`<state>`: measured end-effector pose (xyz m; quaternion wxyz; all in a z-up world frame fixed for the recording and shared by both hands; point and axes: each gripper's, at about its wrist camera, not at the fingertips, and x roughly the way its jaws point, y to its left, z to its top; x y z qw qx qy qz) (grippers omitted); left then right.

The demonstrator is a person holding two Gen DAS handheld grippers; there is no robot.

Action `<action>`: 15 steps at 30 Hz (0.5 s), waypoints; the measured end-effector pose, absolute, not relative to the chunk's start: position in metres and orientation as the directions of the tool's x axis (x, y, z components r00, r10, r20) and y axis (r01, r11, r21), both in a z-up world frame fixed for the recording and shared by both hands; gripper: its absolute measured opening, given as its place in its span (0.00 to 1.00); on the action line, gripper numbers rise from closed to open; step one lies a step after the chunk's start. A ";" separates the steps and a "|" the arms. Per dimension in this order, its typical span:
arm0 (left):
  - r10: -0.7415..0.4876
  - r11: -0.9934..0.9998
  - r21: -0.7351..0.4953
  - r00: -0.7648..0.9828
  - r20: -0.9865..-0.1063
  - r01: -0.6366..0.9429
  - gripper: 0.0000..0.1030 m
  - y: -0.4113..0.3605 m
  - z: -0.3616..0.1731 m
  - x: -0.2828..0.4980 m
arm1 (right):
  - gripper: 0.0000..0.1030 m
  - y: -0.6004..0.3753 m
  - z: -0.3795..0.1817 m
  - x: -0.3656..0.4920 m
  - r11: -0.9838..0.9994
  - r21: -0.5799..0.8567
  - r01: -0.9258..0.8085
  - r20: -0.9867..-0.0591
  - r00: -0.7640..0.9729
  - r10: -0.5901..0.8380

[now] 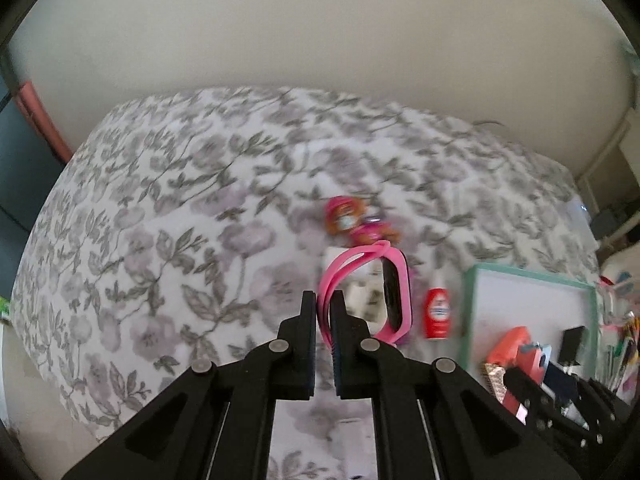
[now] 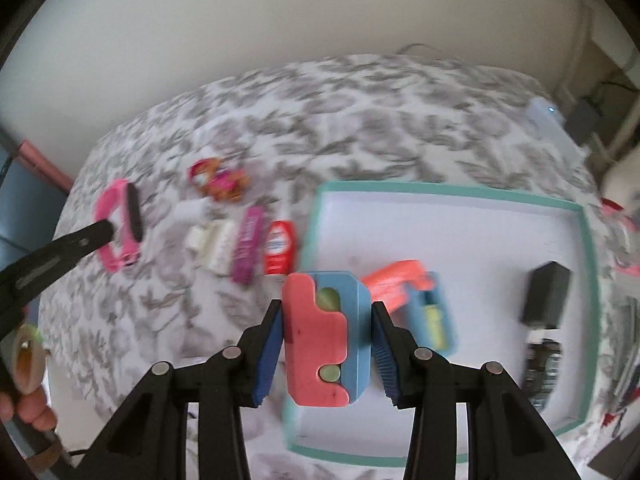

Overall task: Organize rigid objects
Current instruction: 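Carry the eraser and pink band into the tray and open both grippers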

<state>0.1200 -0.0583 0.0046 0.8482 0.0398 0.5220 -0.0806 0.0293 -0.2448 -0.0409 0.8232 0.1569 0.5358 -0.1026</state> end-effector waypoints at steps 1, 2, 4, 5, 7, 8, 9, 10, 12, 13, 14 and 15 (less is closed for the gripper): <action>-0.103 0.981 -0.016 0.445 -0.890 0.194 0.06 -0.066 0.008 0.117 | 0.44 -0.249 -0.041 0.027 0.925 0.144 0.352 -0.915 0.403 -0.011; -0.112 0.977 -0.017 0.445 -0.888 0.212 0.06 -0.073 0.010 0.113 | 0.44 -0.259 -0.043 0.024 0.917 0.134 0.375 -0.918 0.396 -0.028; -0.131 0.967 -0.018 0.437 -0.890 0.254 0.06 -0.090 0.011 0.106 | 0.44 -0.275 -0.045 0.017 0.904 0.107 0.413 -0.923 0.380 -0.065; -0.140 0.961 -0.018 0.429 -0.892 0.276 0.06 -0.100 0.011 0.101 | 0.44 -0.282 -0.046 0.014 0.898 0.094 0.430 -0.925 0.372 -0.081; -0.149 0.948 -0.011 0.412 -0.899 0.319 0.06 -0.118 0.009 0.093 | 0.44 -0.298 -0.050 0.007 0.881 0.073 0.468 -0.930 0.351 -0.110; -0.154 0.939 -0.008 0.399 -0.904 0.344 0.06 -0.127 0.007 0.089 | 0.44 -0.305 -0.051 0.004 0.873 0.071 0.483 -0.932 0.343 -0.114; -0.161 0.932 -0.010 0.387 -0.908 0.363 0.06 -0.134 0.005 0.086 | 0.44 -0.312 -0.054 0.000 0.863 0.074 0.499 -0.935 0.336 -0.114; -0.169 0.924 -0.016 0.371 -0.913 0.381 0.06 -0.141 0.002 0.082 | 0.44 -0.321 -0.056 -0.005 0.852 0.085 0.516 -0.937 0.332 -0.108; -0.174 0.912 -0.019 0.343 -0.923 0.411 0.06 -0.154 -0.004 0.076 | 0.44 -0.332 -0.059 -0.011 0.836 0.097 0.540 -0.940 0.325 -0.100; -0.169 0.905 -0.012 0.334 -0.927 0.425 0.06 -0.160 -0.008 0.073 | 0.44 -0.336 -0.062 -0.013 0.830 0.098 0.549 -0.943 0.317 -0.099; -0.159 0.898 -0.001 0.324 -0.933 0.440 0.06 -0.167 -0.012 0.070 | 0.44 -0.340 -0.064 -0.015 0.827 0.093 0.555 -0.947 0.306 -0.099; -0.151 0.892 0.007 0.314 -0.937 0.451 0.06 -0.171 -0.017 0.068 | 0.44 -0.342 -0.067 -0.016 0.826 0.089 0.557 -0.950 0.298 -0.098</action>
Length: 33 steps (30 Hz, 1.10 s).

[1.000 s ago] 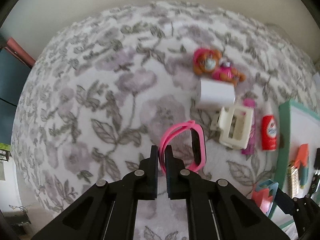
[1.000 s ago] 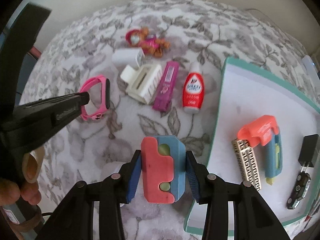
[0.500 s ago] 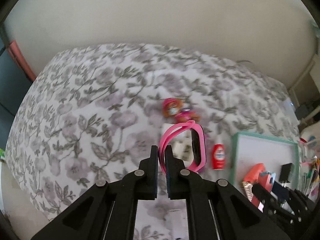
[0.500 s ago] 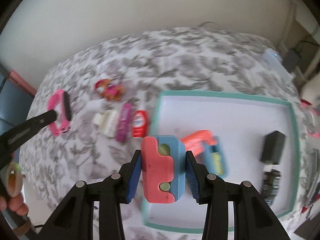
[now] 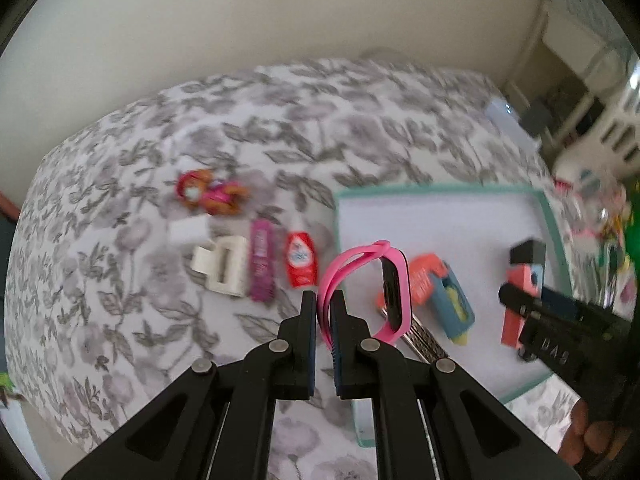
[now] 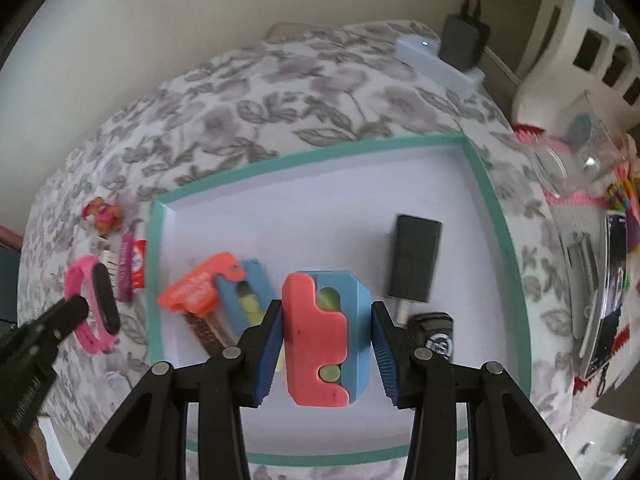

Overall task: Organize rigid objects
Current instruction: 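Carry the eraser and pink band into the tray and open both grippers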

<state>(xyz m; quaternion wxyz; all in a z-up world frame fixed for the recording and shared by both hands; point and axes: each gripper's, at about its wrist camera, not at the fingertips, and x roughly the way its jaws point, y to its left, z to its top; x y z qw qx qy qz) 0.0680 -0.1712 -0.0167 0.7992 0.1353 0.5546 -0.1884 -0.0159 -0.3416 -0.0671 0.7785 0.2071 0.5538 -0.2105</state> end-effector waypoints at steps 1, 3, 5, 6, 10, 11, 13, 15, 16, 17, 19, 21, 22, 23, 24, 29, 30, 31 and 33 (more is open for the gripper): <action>-0.144 0.886 0.013 0.300 -0.943 0.464 0.06 -0.176 -0.022 0.066 | 0.44 -0.344 -0.071 -0.017 0.825 0.087 0.558 -0.954 0.286 -0.093; -0.141 0.869 0.004 0.257 -0.956 0.494 0.07 -0.185 -0.034 0.060 | 0.44 -0.345 -0.077 -0.016 0.824 0.089 0.560 -0.959 0.271 -0.080; -0.133 0.856 0.004 0.227 -0.965 0.517 0.07 -0.191 -0.043 0.056 | 0.44 -0.345 -0.084 -0.015 0.826 0.087 0.557 -0.965 0.253 -0.069; -0.123 0.850 0.011 0.219 -0.968 0.527 0.07 -0.195 -0.047 0.054 | 0.44 -0.344 -0.087 -0.015 0.828 0.083 0.555 -0.967 0.244 -0.067; -0.080 0.819 0.053 0.205 -0.976 0.571 0.07 -0.209 -0.059 0.043 | 0.44 -0.344 -0.100 -0.013 0.833 0.061 0.550 -0.977 0.204 -0.063; -0.072 0.812 0.059 0.200 -0.977 0.581 0.07 -0.211 -0.063 0.040 | 0.44 -0.344 -0.102 -0.013 0.833 0.058 0.550 -0.978 0.197 -0.062; -0.054 0.798 0.068 0.184 -0.981 0.599 0.07 -0.216 -0.071 0.036 | 0.44 -0.344 -0.107 -0.013 0.833 0.058 0.550 -0.981 0.186 -0.054; -0.028 0.784 0.091 0.182 -0.983 0.614 0.07 -0.219 -0.078 0.032 | 0.44 -0.345 -0.111 -0.014 0.832 0.058 0.552 -0.983 0.176 -0.049; -0.018 0.780 0.100 0.183 -0.983 0.618 0.08 -0.220 -0.080 0.031 | 0.44 -0.345 -0.113 -0.014 0.833 0.054 0.550 -0.984 0.172 -0.050; -0.011 0.777 0.105 0.180 -0.984 0.621 0.08 -0.221 -0.083 0.030 | 0.44 -0.345 -0.113 -0.014 0.835 0.050 0.548 -0.984 0.172 -0.053; 0.000 0.774 0.108 0.171 -0.985 0.624 0.09 -0.222 -0.088 0.028 | 0.44 -0.345 -0.115 -0.013 0.836 0.048 0.547 -0.984 0.171 -0.055; 0.014 0.770 0.122 0.174 -0.985 0.626 0.09 -0.223 -0.092 0.027 | 0.44 -0.346 -0.116 -0.014 0.837 0.045 0.546 -0.984 0.170 -0.058; 0.019 0.770 0.125 0.173 -0.985 0.626 0.10 -0.223 -0.094 0.026 | 0.44 -0.345 -0.116 -0.013 0.837 0.044 0.546 -0.984 0.169 -0.059; 0.020 0.770 0.126 0.174 -0.985 0.626 0.10 -0.223 -0.094 0.026 | 0.44 -0.344 -0.117 -0.012 0.837 0.044 0.545 -0.984 0.169 -0.059; 0.020 0.769 0.126 0.174 -0.985 0.626 0.10 -0.223 -0.094 0.025 | 0.45 -0.344 -0.117 -0.012 0.838 0.042 0.544 -0.984 0.168 -0.059; 0.017 0.772 0.119 0.167 -0.986 0.625 0.10 -0.223 -0.094 0.025 | 0.46 -0.341 -0.118 -0.010 0.836 0.040 0.547 -0.985 0.164 -0.061; 0.012 0.773 0.114 0.165 -0.986 0.624 0.13 -0.225 -0.094 0.026 | 0.46 -0.340 -0.118 -0.009 0.834 0.039 0.550 -0.985 0.161 -0.060; 0.009 0.774 0.111 0.166 -0.986 0.623 0.25 -0.225 -0.093 0.025 | 0.46 -0.341 -0.118 -0.010 0.832 0.038 0.553 -0.986 0.157 -0.059; -0.011 0.776 0.091 0.158 -0.987 0.624 0.39 -0.225 -0.089 0.027 | 0.47 -0.343 -0.115 -0.010 0.831 0.041 0.555 -0.986 0.159 -0.057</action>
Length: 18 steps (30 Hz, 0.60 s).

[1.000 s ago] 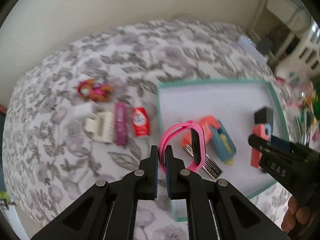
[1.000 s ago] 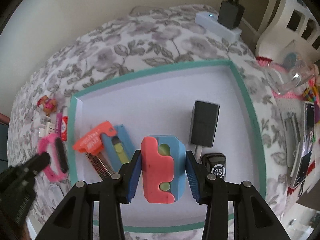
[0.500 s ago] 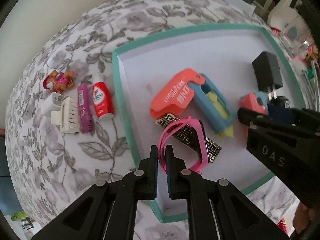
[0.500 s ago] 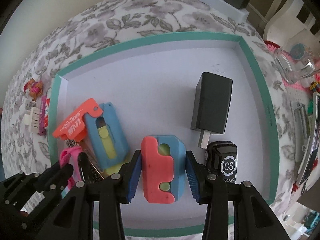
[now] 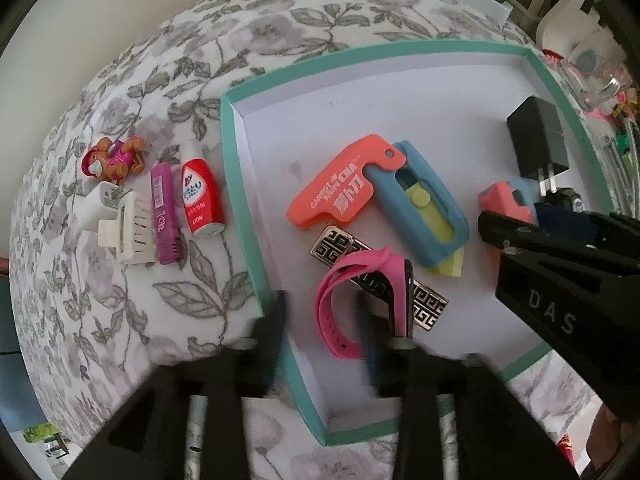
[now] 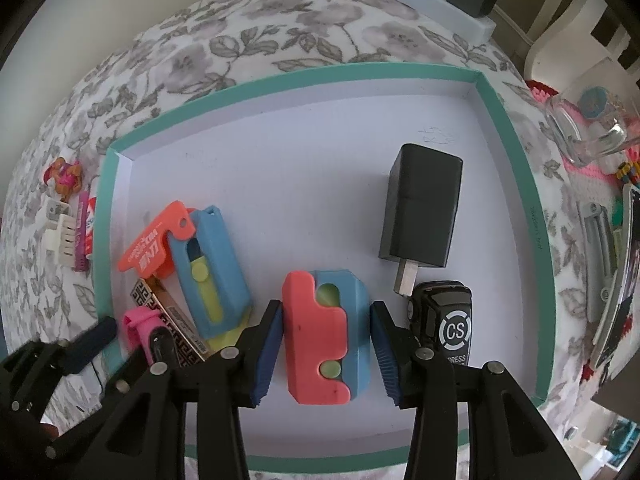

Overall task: Organize rigid objects
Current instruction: 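Carry the eraser and pink band into the tray and open both grippers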

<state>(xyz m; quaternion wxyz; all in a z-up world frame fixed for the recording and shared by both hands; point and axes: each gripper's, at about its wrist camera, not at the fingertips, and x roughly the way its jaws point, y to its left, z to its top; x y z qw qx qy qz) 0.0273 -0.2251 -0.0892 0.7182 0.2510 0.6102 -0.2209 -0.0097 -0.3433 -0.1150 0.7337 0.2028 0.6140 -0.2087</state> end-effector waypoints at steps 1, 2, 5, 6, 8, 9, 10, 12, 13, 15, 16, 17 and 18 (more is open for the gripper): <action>-0.024 0.780 0.075 0.150 -0.988 0.621 0.45 -0.225 -0.087 0.027 | 0.49 -0.345 -0.112 -0.011 0.830 0.040 0.556 -0.985 0.163 -0.061; -0.032 0.782 0.068 0.148 -0.988 0.619 0.46 -0.224 -0.083 0.031 | 0.52 -0.345 -0.110 -0.011 0.830 0.039 0.557 -0.984 0.166 -0.065; -0.039 0.783 0.075 0.170 -0.985 0.617 0.50 -0.222 -0.073 0.034 | 0.53 -0.343 -0.101 -0.011 0.831 0.039 0.554 -0.979 0.186 -0.078; -0.042 0.786 0.076 0.176 -0.984 0.614 0.51 -0.220 -0.070 0.036 | 0.53 -0.342 -0.097 -0.011 0.832 0.039 0.553 -0.977 0.195 -0.083; -0.056 0.796 0.064 0.179 -0.982 0.602 0.51 -0.215 -0.065 0.039 | 0.53 -0.341 -0.091 -0.011 0.835 0.039 0.549 -0.973 0.210 -0.093; -0.065 0.802 0.055 0.179 -0.982 0.595 0.51 -0.212 -0.063 0.041 | 0.53 -0.340 -0.087 -0.012 0.836 0.040 0.547 -0.971 0.218 -0.097; -0.073 0.811 0.046 0.180 -0.981 0.583 0.51 -0.208 -0.060 0.046 | 0.53 -0.339 -0.083 -0.011 0.838 0.041 0.544 -0.968 0.230 -0.101; -0.079 0.833 0.041 0.192 -0.978 0.552 0.53 -0.198 -0.055 0.053 | 0.53 -0.335 -0.077 -0.011 0.843 0.047 0.536 -0.964 0.246 -0.102; -0.078 0.845 0.042 0.199 -0.977 0.534 0.57 -0.193 -0.053 0.056 | 0.53 -0.332 -0.074 -0.010 0.848 0.052 0.527 -0.962 0.256 -0.100; -0.070 0.869 0.045 0.213 -0.974 0.493 0.65 -0.181 -0.049 0.061 | 0.57 -0.326 -0.071 -0.006 0.858 0.061 0.509 -0.959 0.268 -0.091; -0.065 0.881 0.046 0.217 -0.974 0.471 0.69 -0.174 -0.048 0.065 | 0.61 -0.325 -0.069 -0.005 0.863 0.066 0.501 -0.958 0.273 -0.085; -0.059 0.894 0.047 0.219 -0.974 0.446 0.73 -0.168 -0.049 0.069 | 0.62 -0.321 -0.070 -0.003 0.866 0.066 0.497 -0.959 0.272 -0.084; -0.054 0.903 0.046 0.221 -0.974 0.426 0.74 -0.161 -0.050 0.072 | 0.62 -0.319 -0.071 -0.001 0.869 0.063 0.491 -0.959 0.270 -0.083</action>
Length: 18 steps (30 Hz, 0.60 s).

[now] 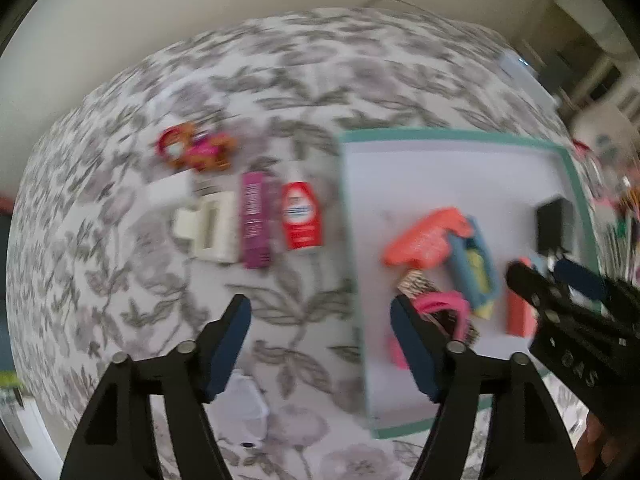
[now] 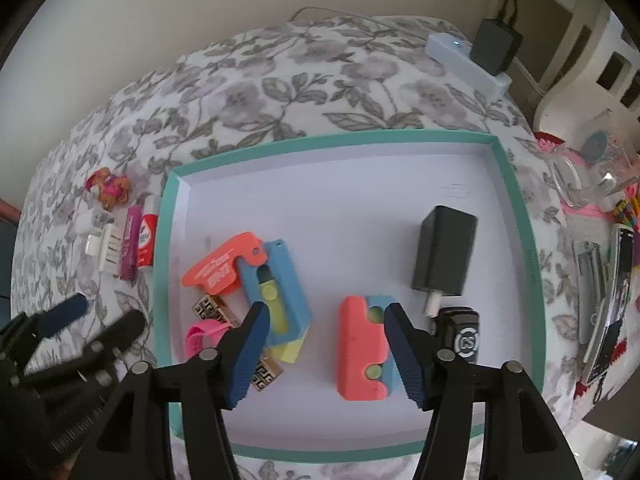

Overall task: Organize rigid objects
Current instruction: 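Carry the eraser and pink band into the tray and open both grippers, then move back to the pile and grasp the white watch band with the right gripper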

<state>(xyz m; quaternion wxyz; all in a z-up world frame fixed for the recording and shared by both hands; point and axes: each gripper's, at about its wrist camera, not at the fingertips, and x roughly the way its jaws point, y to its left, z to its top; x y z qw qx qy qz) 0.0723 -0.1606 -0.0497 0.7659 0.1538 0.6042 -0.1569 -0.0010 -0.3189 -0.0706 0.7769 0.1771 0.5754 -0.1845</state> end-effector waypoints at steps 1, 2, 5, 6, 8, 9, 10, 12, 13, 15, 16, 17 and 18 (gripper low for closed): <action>-0.050 0.913 0.044 0.221 -0.974 0.404 0.78 -0.155 -0.051 0.075 | 0.63 -0.316 -0.073 0.002 0.874 0.059 0.482 -0.960 0.267 -0.083; -0.047 0.923 0.042 0.219 -0.975 0.383 0.81 -0.149 -0.052 0.079 | 0.66 -0.315 -0.074 0.003 0.878 0.055 0.476 -0.960 0.266 -0.084; -0.038 0.940 0.037 0.212 -0.976 0.340 0.85 -0.136 -0.055 0.086 | 0.71 -0.309 -0.075 0.004 0.886 0.050 0.461 -0.960 0.267 -0.084; -0.033 0.943 0.040 0.212 -0.977 0.330 0.87 -0.133 -0.057 0.088 | 0.73 -0.308 -0.075 0.005 0.887 0.052 0.459 -0.959 0.270 -0.084; -0.021 0.947 0.050 0.217 -0.976 0.316 0.94 -0.129 -0.059 0.092 | 0.81 -0.306 -0.075 0.006 0.889 0.055 0.455 -0.957 0.278 -0.083; -0.015 0.948 0.056 0.220 -0.975 0.314 0.94 -0.128 -0.060 0.093 | 0.82 -0.305 -0.074 0.006 0.890 0.057 0.453 -0.956 0.282 -0.082; -0.008 0.948 0.064 0.225 -0.974 0.313 0.94 -0.127 -0.060 0.093 | 0.84 -0.303 -0.074 0.007 0.892 0.060 0.449 -0.955 0.285 -0.080; 0.003 0.948 0.076 0.231 -0.973 0.308 0.95 -0.124 -0.060 0.094 | 0.87 -0.301 -0.075 0.008 0.895 0.063 0.441 -0.955 0.289 -0.074; 0.004 0.950 0.076 0.231 -0.973 0.304 0.95 -0.123 -0.060 0.094 | 0.90 -0.300 -0.075 0.008 0.897 0.064 0.438 -0.954 0.290 -0.073; 0.001 0.953 0.070 0.228 -0.974 0.294 0.95 -0.120 -0.060 0.095 | 0.96 -0.297 -0.076 0.009 0.900 0.062 0.431 -0.953 0.293 -0.075; -0.002 0.955 0.065 0.227 -0.974 0.289 0.95 -0.118 -0.060 0.097 | 0.97 -0.296 -0.076 0.010 0.902 0.060 0.427 -0.952 0.295 -0.077; -0.003 0.958 0.062 0.226 -0.974 0.281 0.95 -0.115 -0.059 0.098 | 0.98 -0.295 -0.076 0.010 0.904 0.059 0.424 -0.951 0.298 -0.078; -0.002 0.960 0.061 0.226 -0.974 0.273 0.95 -0.112 -0.059 0.100 | 0.98 -0.294 -0.075 0.010 0.904 0.059 0.424 -0.951 0.300 -0.078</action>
